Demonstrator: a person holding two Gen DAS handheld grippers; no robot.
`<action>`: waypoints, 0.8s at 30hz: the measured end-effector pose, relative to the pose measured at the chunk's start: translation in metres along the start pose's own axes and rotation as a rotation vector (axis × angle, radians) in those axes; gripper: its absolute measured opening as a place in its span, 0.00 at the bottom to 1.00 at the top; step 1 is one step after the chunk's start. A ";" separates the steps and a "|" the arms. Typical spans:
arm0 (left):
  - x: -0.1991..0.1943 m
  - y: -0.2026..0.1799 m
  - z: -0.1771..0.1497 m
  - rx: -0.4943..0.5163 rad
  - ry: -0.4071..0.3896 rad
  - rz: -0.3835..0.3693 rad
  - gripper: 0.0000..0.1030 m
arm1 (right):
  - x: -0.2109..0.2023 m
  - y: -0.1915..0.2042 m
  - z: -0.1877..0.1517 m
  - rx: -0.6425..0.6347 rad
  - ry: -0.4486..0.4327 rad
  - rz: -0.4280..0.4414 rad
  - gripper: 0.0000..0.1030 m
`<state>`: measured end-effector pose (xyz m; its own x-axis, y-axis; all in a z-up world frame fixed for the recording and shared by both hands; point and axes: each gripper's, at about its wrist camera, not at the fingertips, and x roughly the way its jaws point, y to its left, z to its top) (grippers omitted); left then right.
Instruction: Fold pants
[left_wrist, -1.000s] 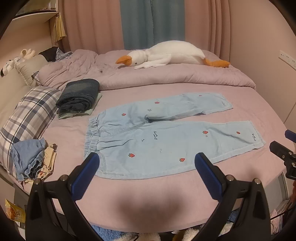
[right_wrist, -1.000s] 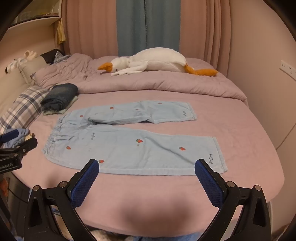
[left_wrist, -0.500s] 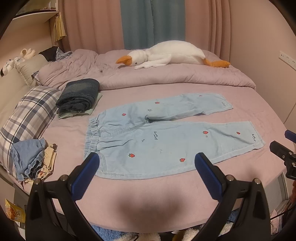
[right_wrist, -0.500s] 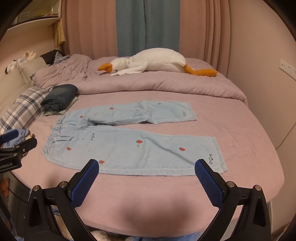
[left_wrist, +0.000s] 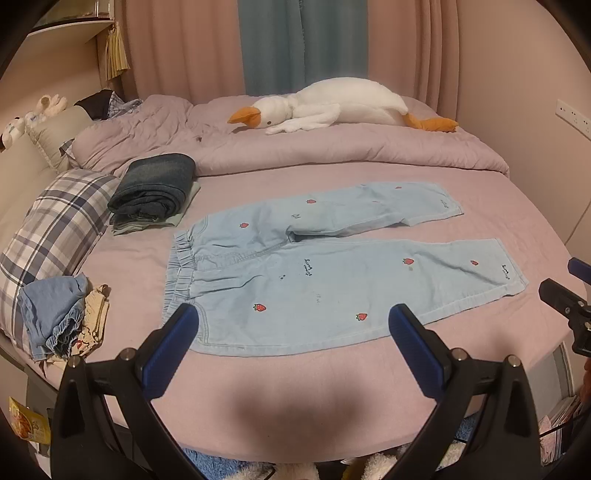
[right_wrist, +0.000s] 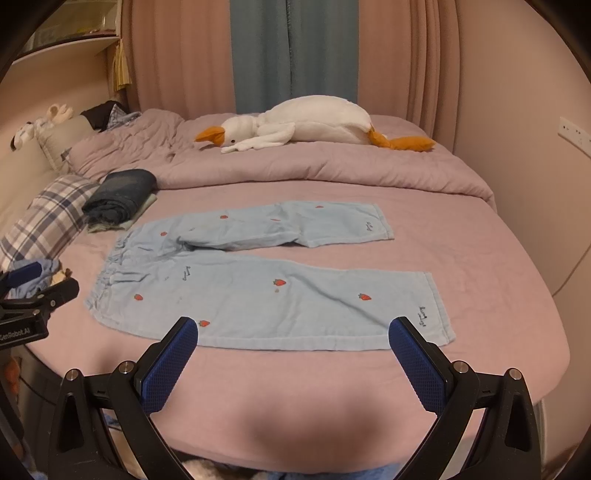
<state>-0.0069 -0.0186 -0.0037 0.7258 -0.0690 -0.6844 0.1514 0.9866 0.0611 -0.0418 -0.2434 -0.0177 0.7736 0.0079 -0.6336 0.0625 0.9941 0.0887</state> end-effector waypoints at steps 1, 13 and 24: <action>0.000 0.000 0.000 -0.001 0.001 -0.001 1.00 | 0.000 0.000 0.000 0.001 0.001 0.001 1.00; 0.002 0.002 -0.001 -0.005 0.002 -0.004 1.00 | 0.000 0.005 -0.003 -0.002 -0.003 0.003 1.00; 0.001 0.002 -0.003 -0.006 0.003 -0.005 1.00 | 0.000 0.006 -0.003 0.001 -0.003 0.002 1.00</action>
<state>-0.0074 -0.0163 -0.0065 0.7227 -0.0732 -0.6872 0.1505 0.9872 0.0531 -0.0436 -0.2373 -0.0197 0.7759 0.0096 -0.6308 0.0615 0.9940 0.0907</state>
